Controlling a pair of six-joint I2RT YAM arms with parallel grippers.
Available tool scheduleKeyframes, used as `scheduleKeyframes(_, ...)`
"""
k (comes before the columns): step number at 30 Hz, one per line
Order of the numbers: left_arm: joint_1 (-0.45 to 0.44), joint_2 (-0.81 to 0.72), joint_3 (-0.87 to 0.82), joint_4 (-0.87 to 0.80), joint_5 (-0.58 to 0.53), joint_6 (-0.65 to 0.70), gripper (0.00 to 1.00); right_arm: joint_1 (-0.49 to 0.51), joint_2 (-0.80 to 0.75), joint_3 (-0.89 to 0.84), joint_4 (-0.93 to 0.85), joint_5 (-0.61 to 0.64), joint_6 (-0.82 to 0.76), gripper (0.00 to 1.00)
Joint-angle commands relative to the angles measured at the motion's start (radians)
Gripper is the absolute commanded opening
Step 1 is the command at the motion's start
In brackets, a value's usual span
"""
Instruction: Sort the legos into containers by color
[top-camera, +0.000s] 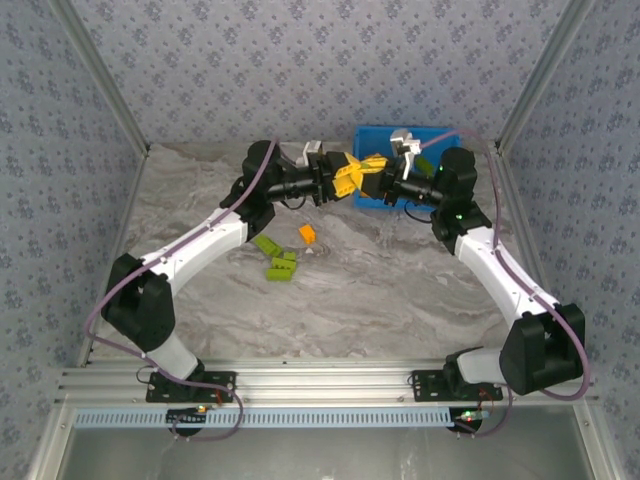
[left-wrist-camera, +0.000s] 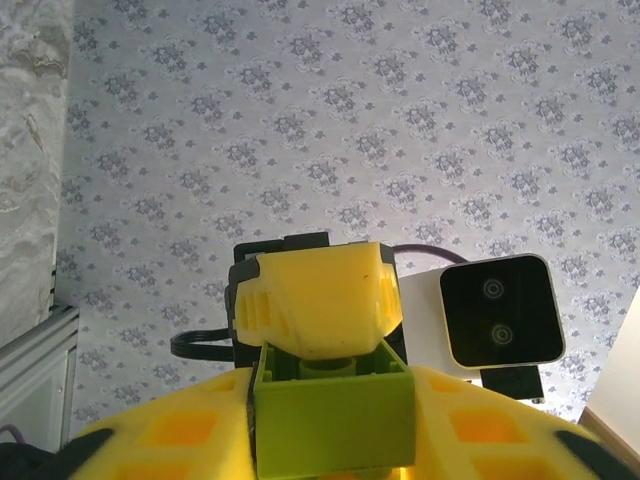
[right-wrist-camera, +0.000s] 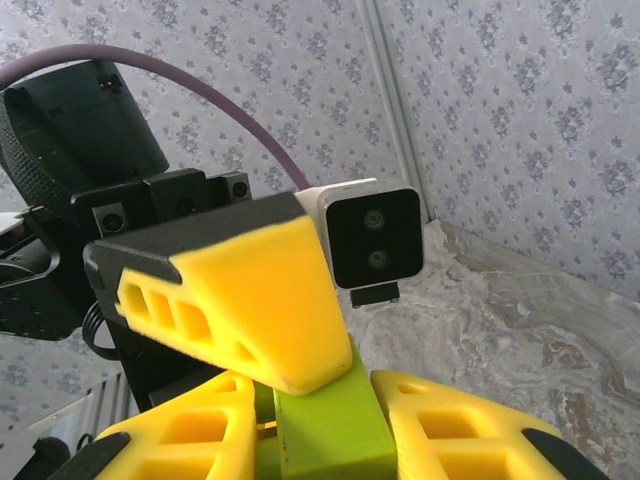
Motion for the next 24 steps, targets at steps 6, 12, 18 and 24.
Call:
scheduleKeyframes(6, 0.021, -0.049, 0.048, -0.095, -0.084, 0.187, 0.99, 0.013, -0.069, 0.029, -0.125, -0.016, -0.011, 0.0)
scheduleKeyframes(12, 0.042, -0.2, 0.16, -0.689, -0.377, 0.794, 0.99, 0.001, -0.072, 0.108, -0.468, 0.66, -0.127, 0.0)
scheduleKeyframes(18, -0.015, -0.328, 0.169, -1.097, -0.879, 1.22, 0.99, -0.146, 0.275, 0.434, -0.739, 1.038, 0.007, 0.0)
scheduleKeyframes(24, -0.011, -0.484, -0.057, -1.147, -0.981, 1.269, 0.99, -0.217, 0.586, 0.641, -0.729, 1.162, 0.001, 0.01)
